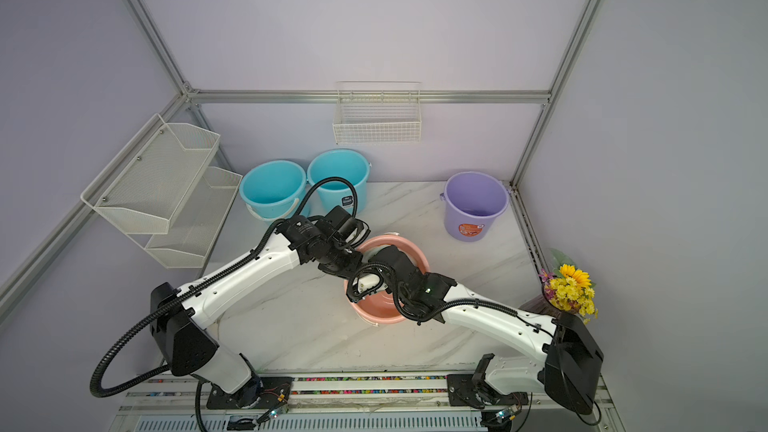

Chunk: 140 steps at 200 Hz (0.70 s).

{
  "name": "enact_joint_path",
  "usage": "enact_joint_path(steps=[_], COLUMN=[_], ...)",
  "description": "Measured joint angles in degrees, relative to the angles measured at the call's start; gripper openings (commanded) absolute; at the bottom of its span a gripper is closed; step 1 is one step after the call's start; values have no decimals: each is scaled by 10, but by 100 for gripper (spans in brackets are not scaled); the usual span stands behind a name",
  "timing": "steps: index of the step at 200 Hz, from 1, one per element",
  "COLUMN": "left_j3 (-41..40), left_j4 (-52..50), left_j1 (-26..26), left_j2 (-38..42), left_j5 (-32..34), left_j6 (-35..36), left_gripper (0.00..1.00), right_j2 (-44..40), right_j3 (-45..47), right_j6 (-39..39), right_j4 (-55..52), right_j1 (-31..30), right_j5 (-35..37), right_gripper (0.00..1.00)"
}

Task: Wipe the inside of the bucket with a cloth
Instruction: Wipe the dirt from the inside of the bucket.

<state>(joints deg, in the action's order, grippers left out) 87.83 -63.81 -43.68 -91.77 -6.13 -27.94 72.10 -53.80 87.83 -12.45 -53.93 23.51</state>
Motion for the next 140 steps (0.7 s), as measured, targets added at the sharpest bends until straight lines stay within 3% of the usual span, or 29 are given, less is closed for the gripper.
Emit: enact_joint_path(steps=[77,140], left_j3=[0,0], left_j4=[4,3], left_j1=[0,0], left_j2=[0,8], left_j5=[-1,-1], left_j6=[0,0], left_gripper=[0,0], right_j2=[-18,89], right_j3=[-30,-26], right_j6=[70,63], right_j4=[-38,-30], right_j1=[-2,40], right_j5=[72,52], right_gripper=[0,0])
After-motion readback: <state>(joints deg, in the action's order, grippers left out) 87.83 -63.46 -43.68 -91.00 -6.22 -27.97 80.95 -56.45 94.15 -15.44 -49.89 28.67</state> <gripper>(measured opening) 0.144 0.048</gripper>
